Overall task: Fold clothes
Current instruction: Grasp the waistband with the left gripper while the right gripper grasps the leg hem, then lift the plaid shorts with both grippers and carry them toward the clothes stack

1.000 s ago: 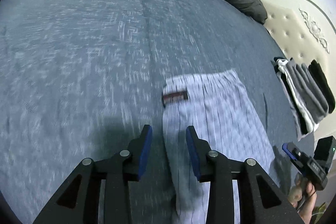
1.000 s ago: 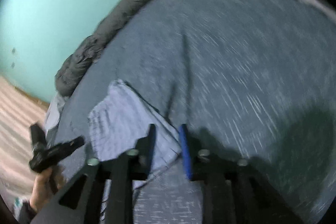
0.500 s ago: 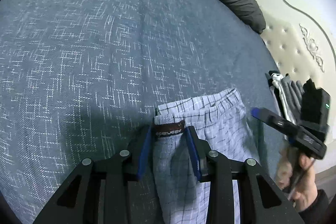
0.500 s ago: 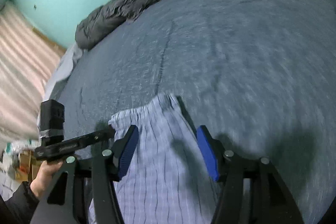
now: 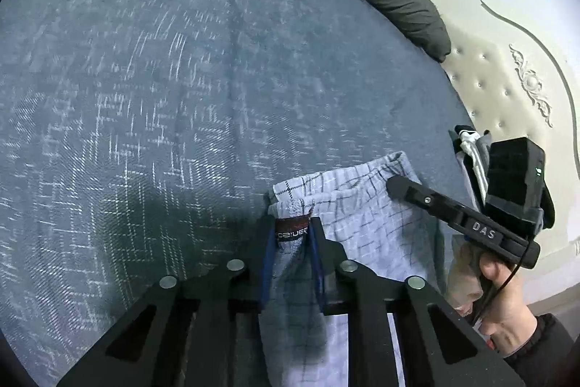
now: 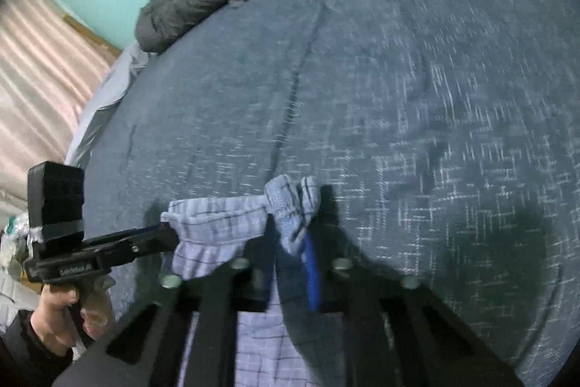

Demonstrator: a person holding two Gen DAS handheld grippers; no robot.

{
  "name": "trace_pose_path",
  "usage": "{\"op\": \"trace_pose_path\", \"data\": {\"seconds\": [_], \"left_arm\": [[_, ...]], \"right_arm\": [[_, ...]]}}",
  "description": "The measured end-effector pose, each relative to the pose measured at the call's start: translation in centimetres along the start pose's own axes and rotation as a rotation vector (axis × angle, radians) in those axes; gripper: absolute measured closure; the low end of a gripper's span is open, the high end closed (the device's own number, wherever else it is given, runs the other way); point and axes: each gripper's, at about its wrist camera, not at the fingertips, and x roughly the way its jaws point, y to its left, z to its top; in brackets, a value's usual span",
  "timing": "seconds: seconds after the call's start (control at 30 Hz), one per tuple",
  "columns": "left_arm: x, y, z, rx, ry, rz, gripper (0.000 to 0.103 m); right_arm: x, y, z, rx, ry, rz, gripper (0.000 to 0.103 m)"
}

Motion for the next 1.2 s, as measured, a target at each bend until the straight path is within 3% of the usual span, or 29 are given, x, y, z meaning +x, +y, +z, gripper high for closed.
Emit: {"op": "trace_pose_path", "data": {"seconds": [0.27, 0.63, 0.9, 1.2], "left_arm": [[-7.0, -7.3, 0.6, 0.124, -0.1, -0.012, 0.087], [-16.2, -21.6, 1.4, 0.316, -0.217, -0.058, 0.087], [-18.2, -33.4, 1.3, 0.452, -0.237, -0.137, 0.087], [-16.3, -46.7, -0.4, 0.591, -0.191, -0.244, 0.087]], "right_arm": [[-7.0, 2.9, 0.2, -0.084, -0.15, 0.034, 0.096], [-23.4, 7.3, 0.7, -0.183, -0.39, 0.002, 0.096], [-35.7, 6.5, 0.4, -0.189, -0.501, -0.083, 0.096], [-47.6, 1.8, -1.9, -0.145, -0.571, -0.203, 0.096]]}}
